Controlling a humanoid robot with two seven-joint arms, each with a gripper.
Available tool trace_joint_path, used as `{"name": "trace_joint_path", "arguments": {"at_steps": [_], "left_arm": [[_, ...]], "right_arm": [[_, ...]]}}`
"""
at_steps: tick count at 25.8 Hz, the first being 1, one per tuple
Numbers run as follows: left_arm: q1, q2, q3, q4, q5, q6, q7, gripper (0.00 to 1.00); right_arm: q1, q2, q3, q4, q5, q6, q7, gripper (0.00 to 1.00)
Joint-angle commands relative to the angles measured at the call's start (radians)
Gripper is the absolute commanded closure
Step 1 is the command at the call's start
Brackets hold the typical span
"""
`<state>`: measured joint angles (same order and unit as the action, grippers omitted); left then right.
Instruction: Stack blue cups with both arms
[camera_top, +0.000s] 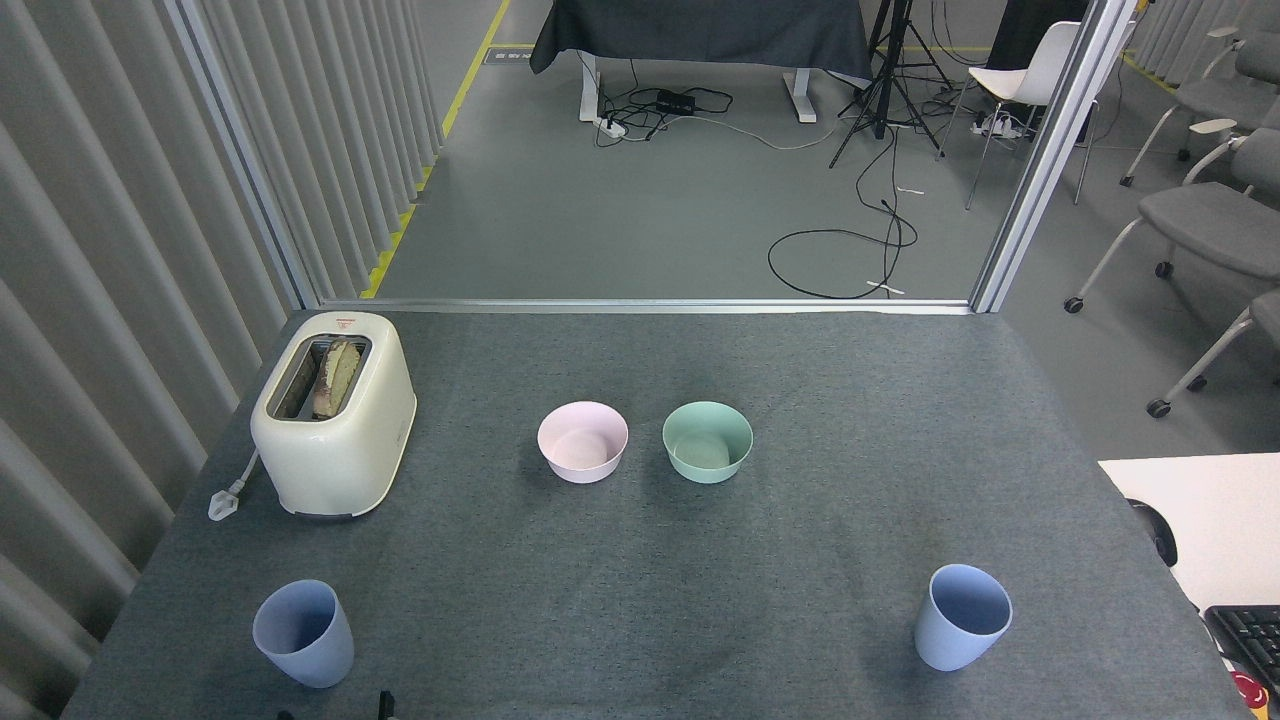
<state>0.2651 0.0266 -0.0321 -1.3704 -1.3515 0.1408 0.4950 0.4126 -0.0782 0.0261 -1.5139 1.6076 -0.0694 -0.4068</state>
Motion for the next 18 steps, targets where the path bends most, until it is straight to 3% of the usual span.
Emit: {"name": "trace_joint_path", "arguments": {"at_steps": [1,18], "left_arm": [[-0.04,0.001,0.001,0.04,0.031,0.025,-0.001,0.0],[-0.181,0.01,0.04,0.185,0.04,0.043,-0.003,0.0]], "right_arm": [[0.0,0.0,0.0,0.004,0.0,0.0,0.0,0.0],[0.0,0.0,-0.002,0.004,0.0,0.0,0.0,0.0]]}}
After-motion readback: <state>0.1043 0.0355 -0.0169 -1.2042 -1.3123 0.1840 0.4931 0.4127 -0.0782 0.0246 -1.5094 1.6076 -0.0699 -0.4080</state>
